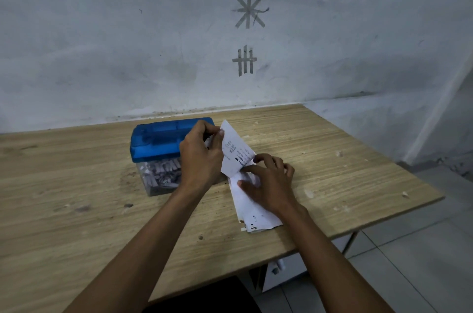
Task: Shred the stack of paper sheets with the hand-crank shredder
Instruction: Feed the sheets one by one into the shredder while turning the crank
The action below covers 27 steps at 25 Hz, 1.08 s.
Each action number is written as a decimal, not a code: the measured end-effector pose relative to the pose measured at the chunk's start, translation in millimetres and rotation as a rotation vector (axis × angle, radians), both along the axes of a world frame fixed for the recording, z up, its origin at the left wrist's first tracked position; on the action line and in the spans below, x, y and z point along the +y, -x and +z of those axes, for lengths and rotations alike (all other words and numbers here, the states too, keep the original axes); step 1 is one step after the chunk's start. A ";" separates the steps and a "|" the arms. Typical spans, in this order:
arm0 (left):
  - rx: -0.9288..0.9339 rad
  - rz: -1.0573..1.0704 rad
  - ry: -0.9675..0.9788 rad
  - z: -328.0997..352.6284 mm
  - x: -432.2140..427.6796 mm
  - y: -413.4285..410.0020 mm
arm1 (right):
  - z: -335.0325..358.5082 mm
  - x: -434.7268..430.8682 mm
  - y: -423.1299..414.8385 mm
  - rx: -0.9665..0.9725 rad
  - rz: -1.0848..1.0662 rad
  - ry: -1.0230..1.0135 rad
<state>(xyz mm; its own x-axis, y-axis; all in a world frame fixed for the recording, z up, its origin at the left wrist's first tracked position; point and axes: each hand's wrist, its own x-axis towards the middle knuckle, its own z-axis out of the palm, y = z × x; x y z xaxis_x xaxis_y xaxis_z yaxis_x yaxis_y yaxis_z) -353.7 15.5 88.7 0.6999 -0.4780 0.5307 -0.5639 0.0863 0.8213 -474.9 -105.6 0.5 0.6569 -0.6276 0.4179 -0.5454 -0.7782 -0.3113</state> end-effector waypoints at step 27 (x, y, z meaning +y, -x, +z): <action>0.468 -0.078 0.126 56.3 1.2 -35.1 | 49.7 -5.7 -16.0 -0.316 0.100 -0.584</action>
